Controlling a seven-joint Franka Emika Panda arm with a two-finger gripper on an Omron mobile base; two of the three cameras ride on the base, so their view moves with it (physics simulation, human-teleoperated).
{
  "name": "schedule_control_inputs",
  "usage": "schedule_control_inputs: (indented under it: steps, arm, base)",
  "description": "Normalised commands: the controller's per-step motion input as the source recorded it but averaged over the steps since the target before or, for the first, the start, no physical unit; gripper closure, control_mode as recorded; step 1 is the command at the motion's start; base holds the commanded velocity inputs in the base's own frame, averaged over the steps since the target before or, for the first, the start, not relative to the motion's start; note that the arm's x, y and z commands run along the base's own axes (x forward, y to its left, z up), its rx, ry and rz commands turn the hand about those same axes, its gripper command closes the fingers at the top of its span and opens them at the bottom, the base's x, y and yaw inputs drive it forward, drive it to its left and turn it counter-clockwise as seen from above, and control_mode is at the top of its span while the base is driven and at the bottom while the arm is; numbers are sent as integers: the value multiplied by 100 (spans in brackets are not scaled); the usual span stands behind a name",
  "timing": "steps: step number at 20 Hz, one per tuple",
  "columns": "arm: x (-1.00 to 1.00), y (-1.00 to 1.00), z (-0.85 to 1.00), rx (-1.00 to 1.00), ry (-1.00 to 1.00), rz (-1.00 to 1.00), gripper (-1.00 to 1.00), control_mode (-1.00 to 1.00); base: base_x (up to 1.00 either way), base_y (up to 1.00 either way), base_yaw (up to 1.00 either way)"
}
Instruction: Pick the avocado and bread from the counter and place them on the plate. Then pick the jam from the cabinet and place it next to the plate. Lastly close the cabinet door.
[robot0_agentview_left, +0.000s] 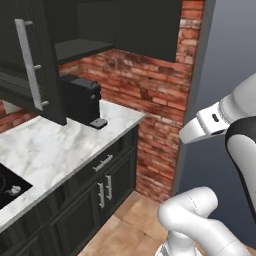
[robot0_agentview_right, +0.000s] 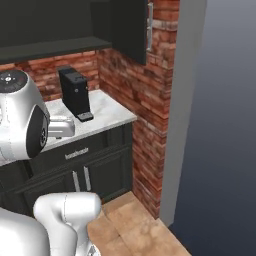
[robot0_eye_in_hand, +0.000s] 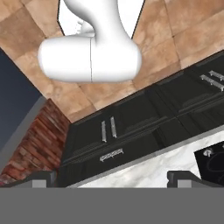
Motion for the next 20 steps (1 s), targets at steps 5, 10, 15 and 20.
schedule_control_inputs:
  steps: [5,10,15,20]
  arm:
    - [0,0,0,0,0,0,-100,100]
    - [0,0,0,0,0,0,-100,100]
    - [0,0,0,0,0,0,-100,100]
    - [0,0,0,0,0,0,-100,100]
  base:
    - [59,0,30]
    - [54,0,28]
    - [46,0,24]
    - [44,0,23]
